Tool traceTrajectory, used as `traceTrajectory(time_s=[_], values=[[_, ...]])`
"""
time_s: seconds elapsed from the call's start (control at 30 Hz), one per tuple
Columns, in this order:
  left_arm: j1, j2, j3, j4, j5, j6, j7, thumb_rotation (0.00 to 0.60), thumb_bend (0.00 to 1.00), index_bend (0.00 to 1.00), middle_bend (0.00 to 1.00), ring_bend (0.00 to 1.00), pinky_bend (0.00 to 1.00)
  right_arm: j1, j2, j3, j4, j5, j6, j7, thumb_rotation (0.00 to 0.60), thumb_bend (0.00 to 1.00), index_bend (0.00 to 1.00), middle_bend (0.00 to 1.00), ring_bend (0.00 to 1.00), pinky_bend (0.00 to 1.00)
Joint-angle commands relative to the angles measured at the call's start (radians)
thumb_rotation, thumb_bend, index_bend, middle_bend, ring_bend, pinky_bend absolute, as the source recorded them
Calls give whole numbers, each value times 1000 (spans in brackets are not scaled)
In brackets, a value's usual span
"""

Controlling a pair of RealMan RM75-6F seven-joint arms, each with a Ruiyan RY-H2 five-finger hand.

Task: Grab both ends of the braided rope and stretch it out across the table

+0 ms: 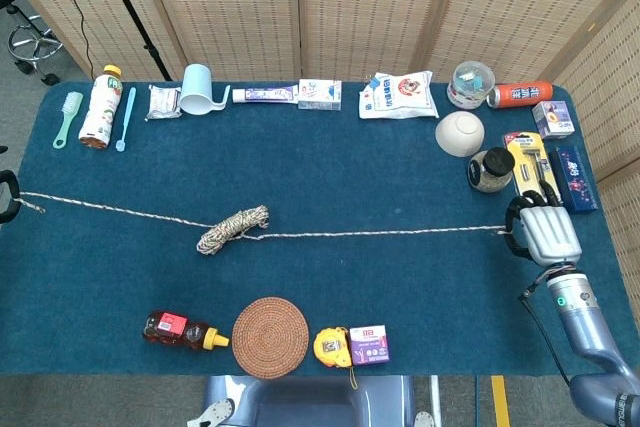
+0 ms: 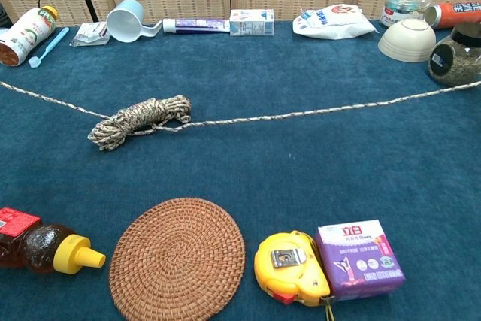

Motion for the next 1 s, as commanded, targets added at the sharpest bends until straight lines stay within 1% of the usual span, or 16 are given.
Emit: traceTrajectory(time_s=[0.03, 0.27, 0.43, 0.77, 1.0], values=[[3, 1, -1, 3, 0, -1, -2, 600, 403, 663, 158, 4, 0, -2, 2, 2, 0, 2, 2, 0, 600, 511, 707, 352, 207, 0], [9, 8, -11, 13, -7, 0, -7, 600, 404, 663, 158, 4, 0, -6, 9, 7, 1, 9, 4, -2, 600, 511, 707, 352, 207, 0], [6, 13, -17, 0, -1, 3, -9, 600, 403, 663, 159, 5, 0, -9, 13, 9, -7, 2, 11, 1, 600, 512, 707, 352, 207, 0], [-38, 37, -36, -85, 41, 28, 23, 600, 404, 663, 163, 10, 0, -9, 23, 12, -41, -19, 21, 14, 600, 511, 707, 352, 207, 0], [-98, 42, -54, -190, 78, 28, 62, 600, 404, 663, 165, 14, 0, 1, 25, 10, -82, -51, 24, 21, 600, 511, 707, 353, 207, 0]])
